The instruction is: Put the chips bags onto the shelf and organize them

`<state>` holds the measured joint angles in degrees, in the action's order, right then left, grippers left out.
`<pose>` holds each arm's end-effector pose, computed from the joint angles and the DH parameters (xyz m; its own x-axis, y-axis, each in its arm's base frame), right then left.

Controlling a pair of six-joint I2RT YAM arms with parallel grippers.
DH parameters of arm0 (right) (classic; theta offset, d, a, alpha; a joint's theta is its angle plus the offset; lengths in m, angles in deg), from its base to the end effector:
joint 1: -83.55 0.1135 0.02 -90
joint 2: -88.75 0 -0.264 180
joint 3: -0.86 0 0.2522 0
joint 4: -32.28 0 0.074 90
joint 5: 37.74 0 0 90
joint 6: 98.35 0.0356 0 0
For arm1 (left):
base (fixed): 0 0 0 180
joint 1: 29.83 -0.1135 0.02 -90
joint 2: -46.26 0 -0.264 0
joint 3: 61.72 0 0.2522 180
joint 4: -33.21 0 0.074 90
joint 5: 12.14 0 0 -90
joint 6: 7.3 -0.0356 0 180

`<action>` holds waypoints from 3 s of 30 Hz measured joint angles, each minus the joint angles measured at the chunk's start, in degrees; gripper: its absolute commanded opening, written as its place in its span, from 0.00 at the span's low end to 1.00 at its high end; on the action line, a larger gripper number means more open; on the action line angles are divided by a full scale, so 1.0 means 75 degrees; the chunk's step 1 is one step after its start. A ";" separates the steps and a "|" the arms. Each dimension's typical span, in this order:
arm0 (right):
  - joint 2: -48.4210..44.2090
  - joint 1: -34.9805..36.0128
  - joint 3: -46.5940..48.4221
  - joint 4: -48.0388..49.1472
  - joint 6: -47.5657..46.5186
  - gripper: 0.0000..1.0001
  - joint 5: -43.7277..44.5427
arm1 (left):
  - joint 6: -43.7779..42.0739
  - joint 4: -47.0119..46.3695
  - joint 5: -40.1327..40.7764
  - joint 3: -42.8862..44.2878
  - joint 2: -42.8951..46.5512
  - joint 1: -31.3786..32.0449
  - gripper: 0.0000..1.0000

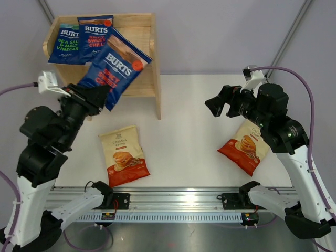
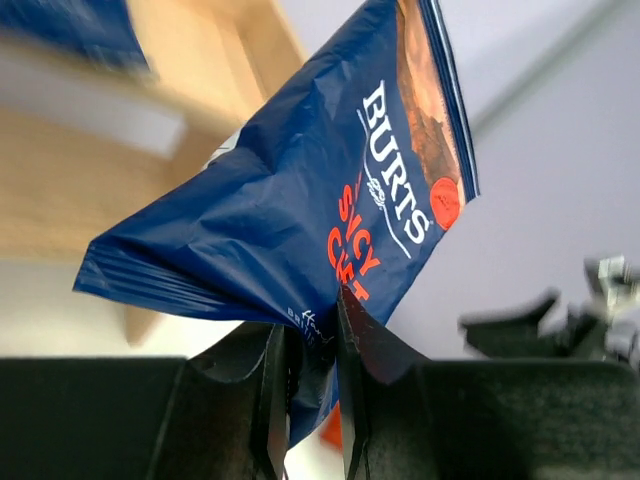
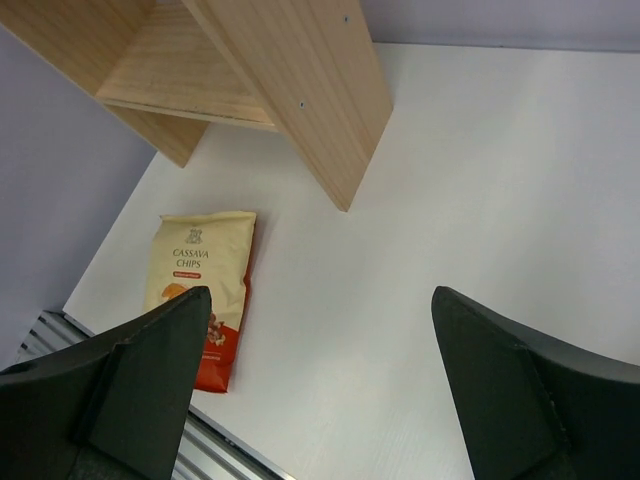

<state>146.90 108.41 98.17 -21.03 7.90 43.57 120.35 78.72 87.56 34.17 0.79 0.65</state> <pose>0.1630 0.0814 0.4703 -0.3664 0.1351 -0.9206 -0.4645 0.8307 0.3068 0.0929 -0.0477 0.5054 -0.1586 -0.6053 -0.7800 0.3264 0.7135 -0.6200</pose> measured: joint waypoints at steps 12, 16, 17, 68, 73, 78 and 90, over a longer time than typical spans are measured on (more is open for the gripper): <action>-0.0382 0.0000 -0.0554 -0.0017 0.0035 0.99 0.0291 | -0.0525 0.2171 0.3086 0.5861 -0.3477 -0.1207 0.00; -0.0659 0.0000 -0.0720 -0.0015 0.0128 1.00 0.0262 | -0.0321 0.2238 0.2964 0.6274 -0.4313 -0.2358 0.00; -0.0731 0.0000 -0.0775 0.0006 0.0163 0.99 0.0233 | -0.0233 0.2250 0.2946 0.6274 -0.4491 -0.2579 0.00; -0.1072 0.0000 -0.1469 0.0102 0.0530 0.99 0.0146 | 0.2008 0.1696 -0.0912 0.6918 -0.6764 -0.3908 0.00; -0.1075 0.0000 -0.1469 0.0102 0.0560 0.99 0.0146 | 0.2396 0.1716 -0.0866 0.6846 -0.6671 -0.3672 0.00; -0.1119 0.0000 -0.1469 0.0099 0.0595 0.99 0.0146 | 0.2836 0.1976 -0.0530 0.6843 -0.6656 -0.3171 0.00; -0.1472 0.0000 -0.1469 -0.0006 0.0597 0.99 0.0146 | 0.3888 0.2369 0.0991 0.6455 -0.6589 -0.2101 0.07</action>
<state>135.86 108.41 87.15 -21.07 12.38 44.66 149.50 96.49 94.99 82.58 -48.63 -15.11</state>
